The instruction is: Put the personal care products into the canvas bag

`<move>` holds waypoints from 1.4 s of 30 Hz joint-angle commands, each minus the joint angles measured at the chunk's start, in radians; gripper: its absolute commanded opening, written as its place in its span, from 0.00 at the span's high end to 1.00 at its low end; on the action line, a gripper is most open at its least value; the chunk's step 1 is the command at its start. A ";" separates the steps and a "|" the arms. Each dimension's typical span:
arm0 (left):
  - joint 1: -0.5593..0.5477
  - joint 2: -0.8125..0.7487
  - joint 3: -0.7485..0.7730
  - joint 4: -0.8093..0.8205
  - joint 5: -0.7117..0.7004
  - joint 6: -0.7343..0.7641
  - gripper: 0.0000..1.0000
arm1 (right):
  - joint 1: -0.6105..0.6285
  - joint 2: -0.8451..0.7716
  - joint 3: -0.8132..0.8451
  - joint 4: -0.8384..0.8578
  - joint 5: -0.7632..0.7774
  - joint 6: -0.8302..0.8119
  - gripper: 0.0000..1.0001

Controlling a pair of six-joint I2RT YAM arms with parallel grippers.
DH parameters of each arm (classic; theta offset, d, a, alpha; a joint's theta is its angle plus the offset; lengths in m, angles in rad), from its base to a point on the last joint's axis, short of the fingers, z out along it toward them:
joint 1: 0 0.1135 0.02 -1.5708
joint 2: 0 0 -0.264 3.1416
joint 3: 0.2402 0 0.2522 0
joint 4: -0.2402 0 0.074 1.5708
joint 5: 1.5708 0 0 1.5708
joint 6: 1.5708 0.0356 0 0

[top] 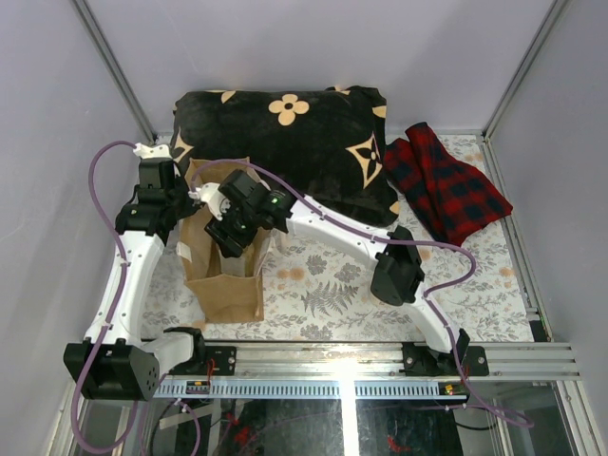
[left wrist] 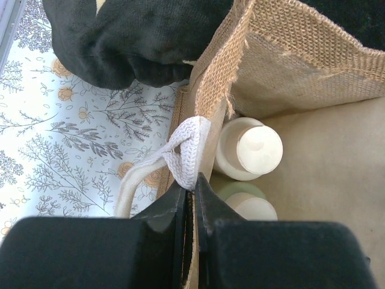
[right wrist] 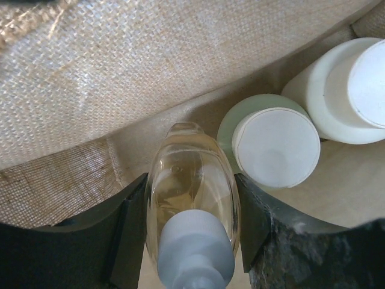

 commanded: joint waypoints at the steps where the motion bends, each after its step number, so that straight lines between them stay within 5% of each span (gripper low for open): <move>1: 0.000 -0.010 0.005 0.041 0.015 -0.006 1.00 | 0.024 -0.050 0.059 0.058 0.060 -0.053 0.86; 9: 0.002 -0.006 0.014 0.042 0.014 -0.003 1.00 | 0.024 -0.100 0.004 0.065 0.065 -0.060 0.47; 16: 0.001 -0.007 0.014 0.042 0.012 -0.001 1.00 | 0.024 -0.142 -0.034 0.095 0.055 -0.042 0.25; 32: 0.002 0.002 0.020 0.042 0.009 -0.005 1.00 | -0.022 -0.324 -0.126 0.094 0.179 0.000 0.14; 42: 0.002 0.023 0.021 0.057 0.005 -0.003 1.00 | -0.207 -0.654 -0.319 -0.068 0.533 0.090 0.01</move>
